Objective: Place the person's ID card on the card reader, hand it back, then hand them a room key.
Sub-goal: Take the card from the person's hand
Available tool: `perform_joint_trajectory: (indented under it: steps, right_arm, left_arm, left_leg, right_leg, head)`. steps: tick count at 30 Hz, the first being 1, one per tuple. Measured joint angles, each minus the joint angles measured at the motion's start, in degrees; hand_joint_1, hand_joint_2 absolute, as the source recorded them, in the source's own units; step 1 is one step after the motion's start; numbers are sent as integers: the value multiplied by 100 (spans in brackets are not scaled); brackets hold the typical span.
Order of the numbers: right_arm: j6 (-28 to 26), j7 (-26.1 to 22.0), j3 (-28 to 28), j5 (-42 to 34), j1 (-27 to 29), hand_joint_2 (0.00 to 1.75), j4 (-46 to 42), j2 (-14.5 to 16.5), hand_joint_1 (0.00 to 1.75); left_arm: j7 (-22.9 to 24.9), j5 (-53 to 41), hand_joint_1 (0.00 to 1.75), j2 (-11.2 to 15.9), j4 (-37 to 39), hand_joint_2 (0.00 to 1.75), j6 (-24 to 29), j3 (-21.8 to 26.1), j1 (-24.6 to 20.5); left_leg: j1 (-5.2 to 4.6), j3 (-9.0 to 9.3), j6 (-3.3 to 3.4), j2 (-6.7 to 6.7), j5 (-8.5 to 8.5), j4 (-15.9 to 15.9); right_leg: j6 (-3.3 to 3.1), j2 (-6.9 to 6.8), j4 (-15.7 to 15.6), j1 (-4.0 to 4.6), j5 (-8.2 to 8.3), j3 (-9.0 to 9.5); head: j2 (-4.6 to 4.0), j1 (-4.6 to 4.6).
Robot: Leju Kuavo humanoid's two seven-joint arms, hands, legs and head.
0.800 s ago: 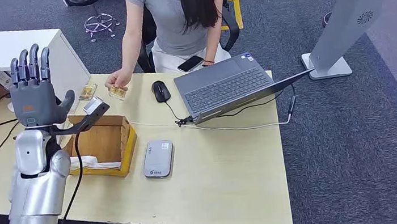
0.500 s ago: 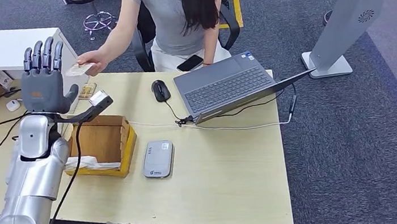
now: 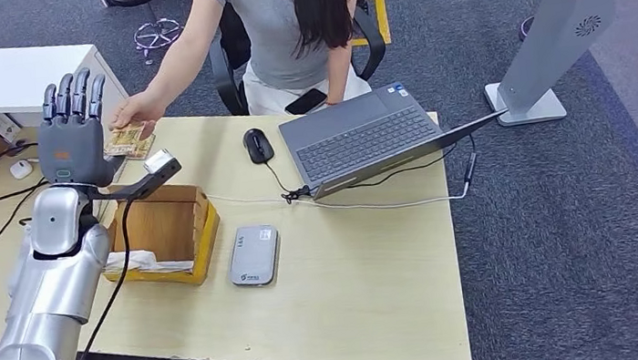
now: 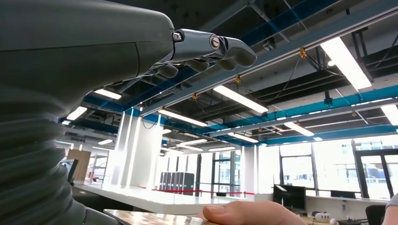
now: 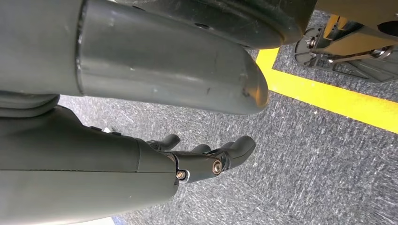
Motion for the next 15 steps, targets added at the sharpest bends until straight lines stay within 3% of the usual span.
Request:
perform_joint_trajectory:
  steps: [1,15]
  right_arm:
    - [-1,-11,0,2,0,0,0,0,0]
    - [-9,-24,0,21,0,0,0,0,0]
  left_arm:
    - [0,0,175,1,5,175,2,-7,6]
    - [-1,29,175,39,16,175,-2,-103,67]
  left_leg:
    - [0,-1,0,0,0,0]
    - [0,-1,0,0,0,0]
  right_leg:
    - [0,0,0,0,0,0]
    - [0,0,0,0,0,0]
  head:
    - [0,0]
    - [0,-1]
